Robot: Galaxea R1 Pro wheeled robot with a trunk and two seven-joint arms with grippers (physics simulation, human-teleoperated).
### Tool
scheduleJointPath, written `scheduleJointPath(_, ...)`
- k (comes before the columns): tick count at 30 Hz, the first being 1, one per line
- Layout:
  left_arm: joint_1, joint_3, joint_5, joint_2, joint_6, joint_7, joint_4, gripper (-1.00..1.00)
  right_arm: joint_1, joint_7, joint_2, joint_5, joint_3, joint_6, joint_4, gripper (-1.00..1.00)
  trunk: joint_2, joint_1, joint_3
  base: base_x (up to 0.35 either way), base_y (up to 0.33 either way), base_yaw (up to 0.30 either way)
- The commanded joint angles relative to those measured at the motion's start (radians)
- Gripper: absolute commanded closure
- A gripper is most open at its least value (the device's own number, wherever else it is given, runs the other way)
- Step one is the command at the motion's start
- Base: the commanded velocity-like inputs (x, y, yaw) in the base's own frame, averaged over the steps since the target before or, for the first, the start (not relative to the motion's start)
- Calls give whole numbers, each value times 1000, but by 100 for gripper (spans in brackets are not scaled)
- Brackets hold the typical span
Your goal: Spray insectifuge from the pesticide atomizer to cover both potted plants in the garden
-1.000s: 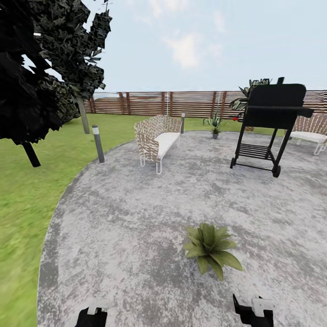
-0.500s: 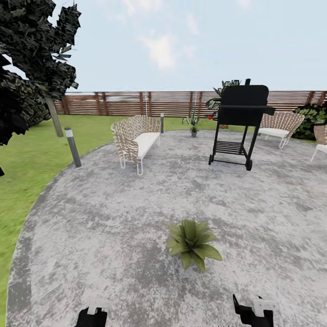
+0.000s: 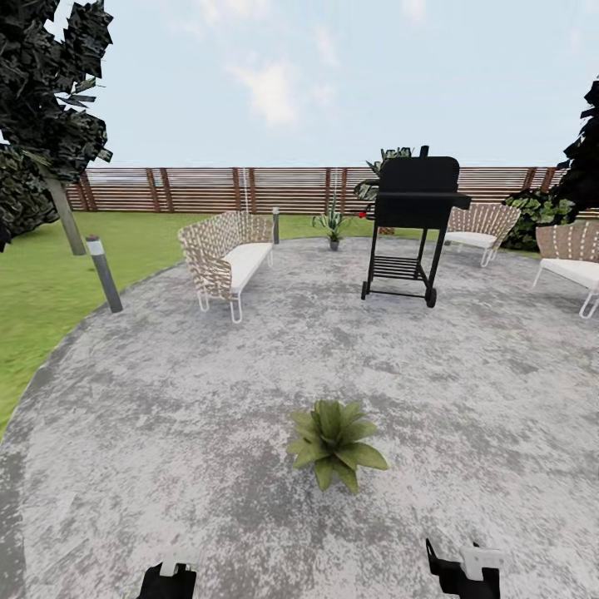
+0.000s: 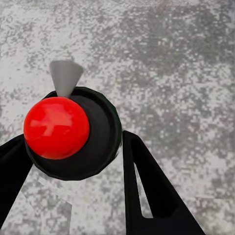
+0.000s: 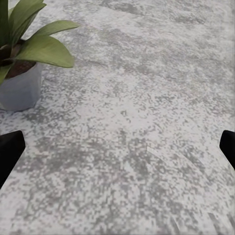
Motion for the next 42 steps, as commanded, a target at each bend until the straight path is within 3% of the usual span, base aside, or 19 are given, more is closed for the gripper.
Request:
scheduleJointPath(1, -1, 7, -10, -1, -4, -1, 1, 100, -1, 0, 0, 5, -3, -3, 1, -100, 0, 0, -1, 0, 0, -2)
scheduleJointPath(28, -14, 1, -16, 7, 9, -6, -18, 100, -1, 6, 1, 6, 0, -1, -8, -100, 0, 0, 13, 0, 0, -206)
scheduleJointPath(30, -14, 1, -57, 7, 10, -9, -18, 100, -1, 10, -1, 10, 7, 0, -8, -100, 0, 0, 13, 0, 0, -10)
scheduleJointPath(31, -15, 1, -180, 8, 13, -94, -18, 100, -2, 13, -8, 24, 82, 0, -16, -100, 0, 0, 13, 0, 0, -2)
scheduleJointPath(34, -18, 4, -293, 13, 25, -219, -21, 100, -1, 13, -12, 87, 179, 3, -42, -100, 0, 0, 13, 0, 0, 0)
scheduleJointPath(36, -40, 3, -366, 28, 52, -338, -44, 100, -5, 14, -6, 253, 249, 58, -75, -100, 0, 0, 13, 0, 0, 0)
scheduleJointPath(38, -46, 3, -378, 38, 57, -377, -56, 100, -12, 34, 0, 313, 262, 102, -92, -100, 0, 0, 13, 0, 0, 0)
scheduleJointPath(41, -48, 3, -389, 53, 59, -420, -77, 100, -28, 128, 7, 345, 269, 146, -111, -100, 0, 0, 13, 0, 0, 0)
scheduleJointPath(42, -50, 3, -416, 61, 61, -501, -122, 100, -69, 320, 12, 361, 271, 181, -122, -100, 0, 0, 13, 0, 0, 0)
